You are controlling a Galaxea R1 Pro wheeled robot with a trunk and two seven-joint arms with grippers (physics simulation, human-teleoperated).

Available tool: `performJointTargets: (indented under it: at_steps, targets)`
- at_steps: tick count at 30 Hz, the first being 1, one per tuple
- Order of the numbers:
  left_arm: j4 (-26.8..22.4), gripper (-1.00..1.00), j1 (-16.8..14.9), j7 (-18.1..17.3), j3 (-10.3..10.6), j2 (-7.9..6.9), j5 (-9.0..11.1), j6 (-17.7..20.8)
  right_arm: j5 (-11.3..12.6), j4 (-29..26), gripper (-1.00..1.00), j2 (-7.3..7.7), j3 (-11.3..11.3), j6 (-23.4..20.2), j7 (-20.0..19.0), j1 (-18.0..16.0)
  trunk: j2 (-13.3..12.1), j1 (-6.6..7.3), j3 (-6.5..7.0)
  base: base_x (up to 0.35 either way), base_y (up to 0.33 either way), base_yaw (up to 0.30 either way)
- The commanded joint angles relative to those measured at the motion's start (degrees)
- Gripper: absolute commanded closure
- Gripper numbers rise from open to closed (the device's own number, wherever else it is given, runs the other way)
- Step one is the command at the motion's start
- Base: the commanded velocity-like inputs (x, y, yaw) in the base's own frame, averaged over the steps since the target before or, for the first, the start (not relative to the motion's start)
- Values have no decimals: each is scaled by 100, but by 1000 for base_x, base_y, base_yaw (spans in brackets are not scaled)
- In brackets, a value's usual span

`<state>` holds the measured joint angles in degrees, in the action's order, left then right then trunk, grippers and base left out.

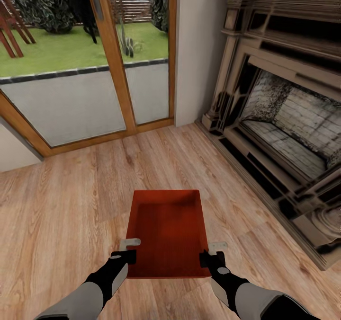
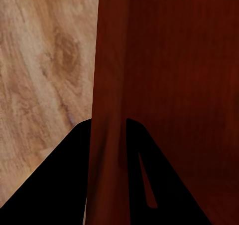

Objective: Move the two storage containers from the living room to the garage. In the garage, place one container on the floor and stack the other container on top of it (either order is fine).

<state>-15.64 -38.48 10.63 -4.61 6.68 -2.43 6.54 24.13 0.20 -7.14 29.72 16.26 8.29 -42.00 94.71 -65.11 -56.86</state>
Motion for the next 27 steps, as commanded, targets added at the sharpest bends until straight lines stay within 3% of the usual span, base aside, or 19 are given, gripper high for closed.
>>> performJointTargets:
  at_steps: [1,27]
  targets:
    - [-26,100,-2,45,-154,0,-153,42,136,15,100,2,-45,35,41,-1,-40,23,15,0,0,0]
    - [-18,100,1,45,-154,0,-156,41,127,15,100,-51,-45,18,111,-1,-1083,594,482,0,0,0]
